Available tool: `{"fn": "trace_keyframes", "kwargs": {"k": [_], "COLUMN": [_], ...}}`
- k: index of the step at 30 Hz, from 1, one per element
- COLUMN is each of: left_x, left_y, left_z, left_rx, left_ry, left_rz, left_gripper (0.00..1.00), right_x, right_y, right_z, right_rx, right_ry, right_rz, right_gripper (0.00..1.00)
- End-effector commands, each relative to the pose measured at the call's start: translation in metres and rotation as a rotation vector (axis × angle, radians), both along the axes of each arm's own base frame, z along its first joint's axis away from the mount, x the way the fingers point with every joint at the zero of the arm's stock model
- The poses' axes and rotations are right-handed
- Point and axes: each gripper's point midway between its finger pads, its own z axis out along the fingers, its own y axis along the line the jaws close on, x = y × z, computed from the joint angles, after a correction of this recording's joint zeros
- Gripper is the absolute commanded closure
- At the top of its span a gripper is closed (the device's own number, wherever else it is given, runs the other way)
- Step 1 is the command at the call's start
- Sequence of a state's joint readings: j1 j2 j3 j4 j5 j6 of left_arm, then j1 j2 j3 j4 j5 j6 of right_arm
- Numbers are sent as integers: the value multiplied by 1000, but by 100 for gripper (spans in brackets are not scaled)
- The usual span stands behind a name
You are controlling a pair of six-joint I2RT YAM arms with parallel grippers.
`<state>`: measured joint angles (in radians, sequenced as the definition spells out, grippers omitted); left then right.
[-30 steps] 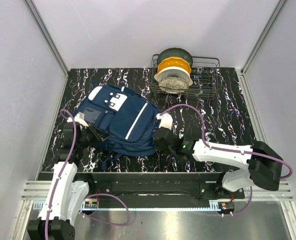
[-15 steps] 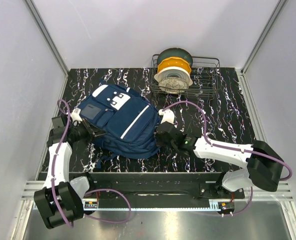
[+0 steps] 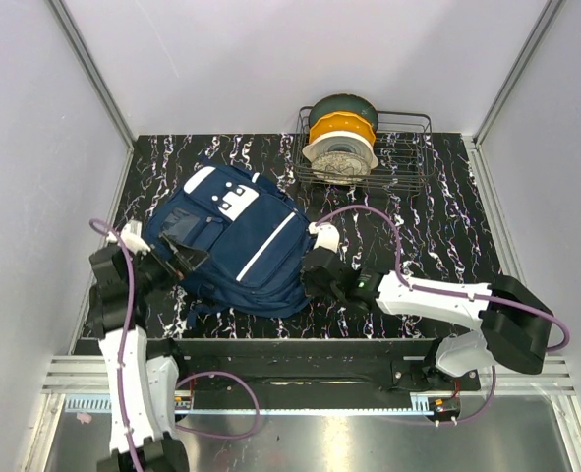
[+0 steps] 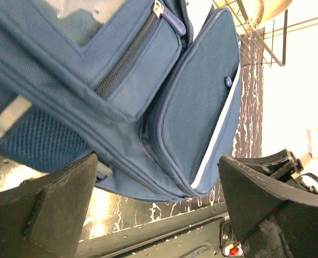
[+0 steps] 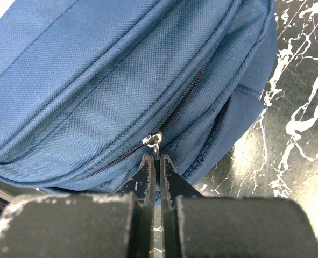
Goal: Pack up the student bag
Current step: Zip the student bag at the center of the board.
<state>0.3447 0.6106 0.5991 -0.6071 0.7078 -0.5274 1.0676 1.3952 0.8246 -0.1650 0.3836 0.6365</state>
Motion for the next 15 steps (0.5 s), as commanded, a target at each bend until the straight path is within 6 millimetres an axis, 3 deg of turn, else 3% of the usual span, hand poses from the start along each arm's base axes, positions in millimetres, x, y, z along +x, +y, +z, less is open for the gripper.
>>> {"fn": "trace_keyframes", "kwargs": {"k": [1, 5, 12, 15], "left_x": [-19, -28, -24, -27], "left_y": [1, -8, -26, -32], "left_z": [-14, -28, -17, -22], "left_rx": [-29, -72, -158, -149], "left_ry": [71, 120, 97, 111], "left_rz": [95, 67, -5, -35], "left_gripper": [1, 1, 1, 1], "right_x": [-2, -2, 1, 3], "right_y": [-1, 3, 3, 6], "right_z": [-4, -4, -5, -5], "right_rx": [22, 15, 0, 7], "right_ry": [48, 51, 47, 54], "right_rz": [-77, -55, -65, -78], "right_gripper": [100, 100, 100, 100]}}
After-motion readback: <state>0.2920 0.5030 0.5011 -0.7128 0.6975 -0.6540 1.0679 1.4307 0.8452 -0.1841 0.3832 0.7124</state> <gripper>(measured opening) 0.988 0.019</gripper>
